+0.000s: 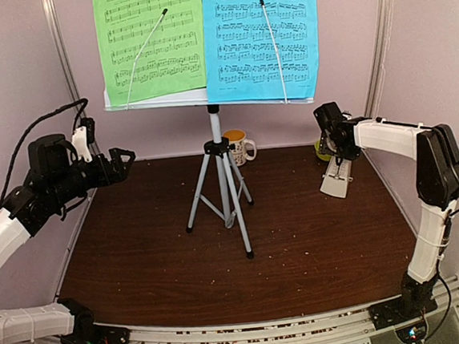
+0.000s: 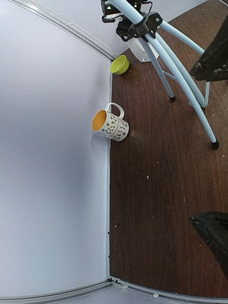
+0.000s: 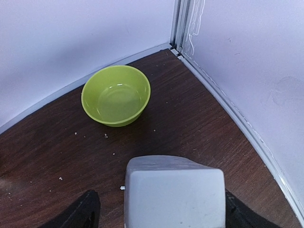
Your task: Set up the instrument practice props
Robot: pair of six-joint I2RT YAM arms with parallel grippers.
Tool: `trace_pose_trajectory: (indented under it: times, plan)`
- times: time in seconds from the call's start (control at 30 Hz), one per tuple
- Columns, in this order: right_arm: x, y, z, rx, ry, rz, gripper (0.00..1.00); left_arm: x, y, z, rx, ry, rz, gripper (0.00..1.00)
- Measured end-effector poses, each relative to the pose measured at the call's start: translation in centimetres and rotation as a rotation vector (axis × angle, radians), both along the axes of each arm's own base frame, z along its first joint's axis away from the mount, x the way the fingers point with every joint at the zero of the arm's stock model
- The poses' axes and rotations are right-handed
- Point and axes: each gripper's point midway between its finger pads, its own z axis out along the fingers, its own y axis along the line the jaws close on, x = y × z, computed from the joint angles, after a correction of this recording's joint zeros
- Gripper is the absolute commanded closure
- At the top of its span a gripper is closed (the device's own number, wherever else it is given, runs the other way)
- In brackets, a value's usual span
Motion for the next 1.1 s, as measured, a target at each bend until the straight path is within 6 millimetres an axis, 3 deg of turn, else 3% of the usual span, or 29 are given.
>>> trace_pose_trajectory:
  times: [0.33,0.57,0.87,1.1]
  plan:
    - [-0.3,-0.3,-0.7,-0.023,0.001,0.006,0.41,-1.2,-0.7,0.8,0.005,-0.044,-0.075,0.02]
    - [-2.5,0.7,-0.4,0.01,-0.004,0.142,0.49,-2.8,-1.9,-2.7,0.03,-0.054,-0.185,0.09]
    - [-6.2,2.9,-0.1,0.09,0.02,0.354,0.55,-6.2,-7.3,-4.3,0.118,-0.15,-0.416,0.16]
    - [-10.3,5.5,0.8,0.181,-0.014,0.537,0.61,-9.4,-11.0,-6.2,0.19,-0.228,-0.584,0.23]
